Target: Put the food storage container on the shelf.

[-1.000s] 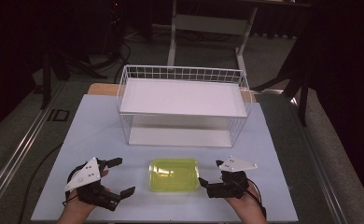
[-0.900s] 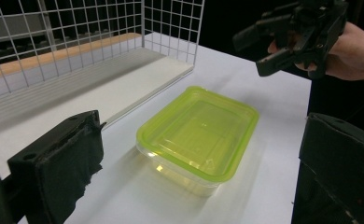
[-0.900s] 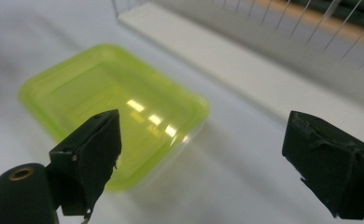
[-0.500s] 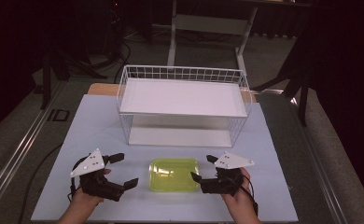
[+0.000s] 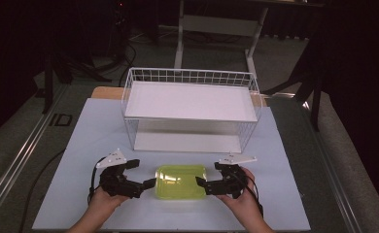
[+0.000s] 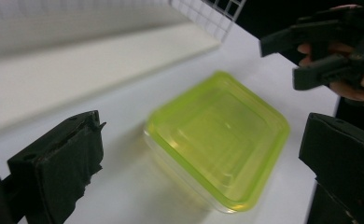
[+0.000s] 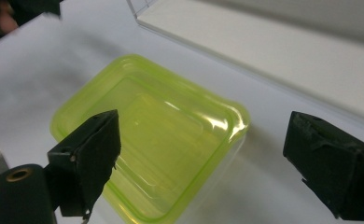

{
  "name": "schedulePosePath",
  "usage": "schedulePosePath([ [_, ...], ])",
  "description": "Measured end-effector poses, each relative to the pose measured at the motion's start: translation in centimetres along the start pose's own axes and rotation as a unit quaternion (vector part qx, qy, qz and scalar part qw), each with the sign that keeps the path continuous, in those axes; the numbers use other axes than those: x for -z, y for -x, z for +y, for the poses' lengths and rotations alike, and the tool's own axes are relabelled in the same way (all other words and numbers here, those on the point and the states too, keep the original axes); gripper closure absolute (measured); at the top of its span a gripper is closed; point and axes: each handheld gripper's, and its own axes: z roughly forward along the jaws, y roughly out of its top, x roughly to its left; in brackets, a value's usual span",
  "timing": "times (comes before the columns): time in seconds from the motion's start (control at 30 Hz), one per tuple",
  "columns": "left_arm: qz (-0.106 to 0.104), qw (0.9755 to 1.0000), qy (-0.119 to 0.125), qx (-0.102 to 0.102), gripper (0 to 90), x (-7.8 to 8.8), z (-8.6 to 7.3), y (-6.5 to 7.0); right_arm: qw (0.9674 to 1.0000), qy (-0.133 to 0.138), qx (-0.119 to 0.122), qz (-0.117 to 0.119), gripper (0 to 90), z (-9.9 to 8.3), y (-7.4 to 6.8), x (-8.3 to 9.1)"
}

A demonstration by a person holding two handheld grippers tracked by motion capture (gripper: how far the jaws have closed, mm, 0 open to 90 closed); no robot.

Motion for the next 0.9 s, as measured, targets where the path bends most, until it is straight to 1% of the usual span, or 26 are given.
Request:
schedulePosePath([
  [0.07,-0.011,0.9996,-0.014,0.022,0.4,-0.8,-0.5,-0.2,0.9996,-0.008,-0.026,0.006,14.5,-0.2,0.5,-0.4],
  [0.1,-0.02,0.999,-0.017,0.036,0.4,-1.1,-0.7,-0.3,0.9992,-0.012,-0.037,0.014,14.9,-0.3,0.8,-0.5],
  [0.13,-0.026,0.9982,-0.024,0.048,0.5,-1.4,-1.0,-0.5,0.9978,-0.022,-0.059,0.019,16.6,-0.6,1.1,-0.9],
  [0.17,-0.025,0.9978,-0.026,0.055,0.5,-1.7,-1.2,-0.5,0.9978,-0.022,-0.059,0.019,16.6,-0.6,1.1,-0.9],
  [0.23,-0.028,0.9966,-0.032,0.07,1.7,-2.1,-1.6,-0.8,0.996,-0.031,-0.079,0.029,22.3,-0.9,1.4,-1.2],
  [0.27,-0.033,0.9958,-0.03,0.08,6.2,-2.2,-1.8,-1.1,0.9951,-0.036,-0.086,0.03,22.6,-1.0,1.5,-1.3],
  [0.3,-0.034,0.9941,-0.028,0.099,9.4,-2.3,-2.0,-1.4,0.9942,-0.041,-0.093,0.034,25.0,-1.1,1.6,-1.4],
  [0.33,-0.037,0.9935,-0.027,0.105,15.3,-2.4,-2.1,-1.5,0.993,-0.048,-0.103,0.033,27.6,-1.3,1.7,-1.6],
  [0.37,-0.037,0.9925,-0.034,0.112,15.7,-2.6,-2.2,-1.6,0.9926,-0.049,-0.105,0.033,28.1,-1.4,1.8,-1.6],
  [0.4,-0.039,0.9918,-0.038,0.116,18.1,-2.7,-2.2,-1.7,0.9918,-0.054,-0.11,0.036,31.7,-1.5,1.8,-1.7],
  [0.47,-0.038,0.9914,-0.038,0.119,26.1,-2.8,-2.3,-1.8,0.9915,-0.059,-0.111,0.035,32.7,-1.6,1.8,-1.8],
  [0.5,-0.039,0.99,-0.043,0.128,26.1,-3.0,-2.4,-1.9,0.9911,-0.061,-0.114,0.032,34.0,-1.7,1.8,-1.8],
  [0.57,-0.03,0.9892,-0.051,0.134,41.3,-3.2,-2.5,-2.0,0.9904,-0.067,-0.117,0.031,41.2,-1.9,1.8,-1.9],
  [0.6,-0.03,0.9886,-0.052,0.138,41.3,-3.3,-2.5,-2.0,0.9904,-0.067,-0.117,0.031,41.2,-1.9,1.8,-1.9],
  [0.63,-0.025,0.9879,-0.056,0.142,43.7,-3.4,-2.5,-2.1,0.9904,-0.068,-0.117,0.03,43.6,-1.9,1.8,-1.9],
  [0.67,-0.03,0.9874,-0.058,0.144,49.8,-3.4,-2.5,-2.2,0.99,-0.07,-0.119,0.03,46.3,-1.9,1.7,-1.9],
  [0.7,-0.028,0.9873,-0.06,0.144,49.8,-3.4,-2.5,-2.2,0.99,-0.07,-0.119,0.03,46.3,-1.9,1.7,-1.9],
  [0.73,-0.025,0.9872,-0.063,0.145,51.0,-3.5,-2.5,-2.2,0.9897,-0.072,-0.12,0.03,49.0,-1.9,1.7,-1.9],
  [0.77,-0.027,0.9869,-0.064,0.146,53.9,-3.5,-2.6,-2.2,0.9895,-0.075,-0.12,0.031,50.0,-2.0,1.6,-1.9],
  [0.8,-0.023,0.987,-0.07,0.143,56.0,-3.6,-2.5,-2.2,0.9891,-0.077,-0.121,0.031,51.0,-2.0,1.6,-2.0],
  [0.83,-0.025,0.9866,-0.07,0.146,56.3,-3.6,-2.6,-2.2,0.9889,-0.078,-0.123,0.032,54.6,-2.1,1.6,-2.0],
  [0.87,-0.028,0.9863,-0.069,0.147,59.5,-3.6,-2.6,-2.2,0.9886,-0.08,-0.124,0.031,55.5,-2.1,1.6,-2.0],
  [0.9,-0.027,0.9868,-0.07,0.144,60.5,-3.6,-2.5,-2.1,0.9884,-0.08,-0.125,0.031,58.0,-2.2,1.6,-2.1],
])
